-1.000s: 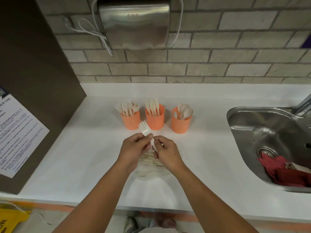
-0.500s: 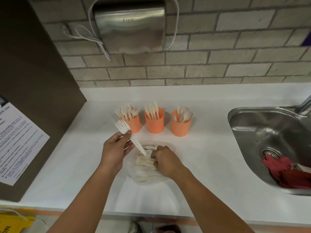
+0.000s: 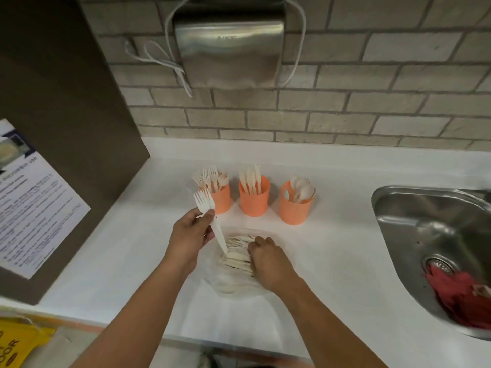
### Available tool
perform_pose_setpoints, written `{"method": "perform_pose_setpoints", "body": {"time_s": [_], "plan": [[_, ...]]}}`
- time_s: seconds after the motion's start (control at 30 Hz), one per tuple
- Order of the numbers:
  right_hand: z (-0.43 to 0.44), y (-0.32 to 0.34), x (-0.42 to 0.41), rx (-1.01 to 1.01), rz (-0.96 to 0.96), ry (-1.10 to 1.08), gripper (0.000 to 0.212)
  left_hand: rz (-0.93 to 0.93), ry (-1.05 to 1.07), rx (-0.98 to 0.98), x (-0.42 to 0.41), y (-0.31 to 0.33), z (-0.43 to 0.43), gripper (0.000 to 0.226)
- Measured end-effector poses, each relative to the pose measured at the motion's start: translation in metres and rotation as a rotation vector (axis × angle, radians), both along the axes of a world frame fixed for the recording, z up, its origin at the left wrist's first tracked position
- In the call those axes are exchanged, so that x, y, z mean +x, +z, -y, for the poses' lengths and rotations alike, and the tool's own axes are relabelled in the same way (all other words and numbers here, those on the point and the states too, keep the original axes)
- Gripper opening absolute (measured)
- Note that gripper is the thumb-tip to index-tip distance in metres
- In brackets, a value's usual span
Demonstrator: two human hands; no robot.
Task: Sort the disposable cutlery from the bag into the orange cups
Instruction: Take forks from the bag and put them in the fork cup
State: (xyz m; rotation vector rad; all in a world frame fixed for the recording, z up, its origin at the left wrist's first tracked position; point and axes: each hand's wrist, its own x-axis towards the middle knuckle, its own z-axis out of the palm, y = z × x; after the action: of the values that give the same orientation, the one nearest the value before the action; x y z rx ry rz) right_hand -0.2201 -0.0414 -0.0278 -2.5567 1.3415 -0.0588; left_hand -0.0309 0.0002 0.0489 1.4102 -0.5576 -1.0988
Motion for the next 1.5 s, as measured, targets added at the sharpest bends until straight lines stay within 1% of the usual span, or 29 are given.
{"method": "perform_pose_setpoints", "body": {"time_s": [0.13, 0.27, 0.37, 0.43, 0.5, 0.57, 0.7, 0.8, 0.9, 1.03, 1.1, 1.33, 1.5], "plan": [[0.001, -0.003, -0.002, -0.013, 0.059, -0.063, 0.036, 0.0, 0.021, 0.011, 0.003, -0.003, -0.002, 0.018], [0.008, -0.003, -0.004, 0.01, 0.218, -0.127, 0.025, -0.001, 0.034, 0.024, 0.002, -0.007, -0.004, 0.017], [0.013, 0.001, -0.006, 0.127, 0.346, -0.137, 0.018, -0.004, 0.029, 0.03, 0.002, -0.007, -0.005, 0.016], [0.014, 0.006, -0.008, 0.218, 0.376, -0.159, 0.018, -0.006, 0.027, 0.032, 0.003, -0.008, -0.005, 0.016], [0.016, 0.007, -0.009, 0.196, 0.384, -0.186, 0.019, -0.003, 0.025, 0.035, 0.003, -0.008, -0.005, 0.017], [0.016, 0.005, -0.009, 0.143, 0.336, -0.189, 0.019, 0.002, 0.022, 0.039, 0.002, -0.009, -0.004, 0.017], [0.011, 0.003, -0.006, 0.06, 0.167, -0.113, 0.02, 0.011, 0.006, 0.036, -0.001, -0.009, -0.003, 0.016], [0.008, 0.002, -0.002, -0.007, 0.061, -0.076, 0.024, 0.024, 0.004, 0.033, -0.005, -0.008, -0.003, 0.014], [0.006, 0.0, 0.002, -0.03, 0.0, -0.037, 0.035, 0.043, 0.008, 0.04, -0.007, -0.01, -0.004, 0.013], [0.007, -0.001, 0.003, -0.024, -0.027, -0.05, 0.048, 0.054, 0.001, 0.048, -0.009, -0.012, -0.004, 0.012], [0.007, -0.001, 0.002, -0.005, -0.056, -0.064, 0.052, 0.06, -0.006, 0.051, -0.01, -0.013, -0.004, 0.014], [0.004, -0.003, 0.006, -0.061, -0.127, -0.075, 0.039, 0.065, -0.003, 0.066, -0.012, -0.016, -0.005, 0.016], [0.005, -0.004, 0.006, -0.053, -0.11, -0.066, 0.04, 0.069, -0.006, 0.076, -0.013, -0.016, -0.006, 0.013]]}}
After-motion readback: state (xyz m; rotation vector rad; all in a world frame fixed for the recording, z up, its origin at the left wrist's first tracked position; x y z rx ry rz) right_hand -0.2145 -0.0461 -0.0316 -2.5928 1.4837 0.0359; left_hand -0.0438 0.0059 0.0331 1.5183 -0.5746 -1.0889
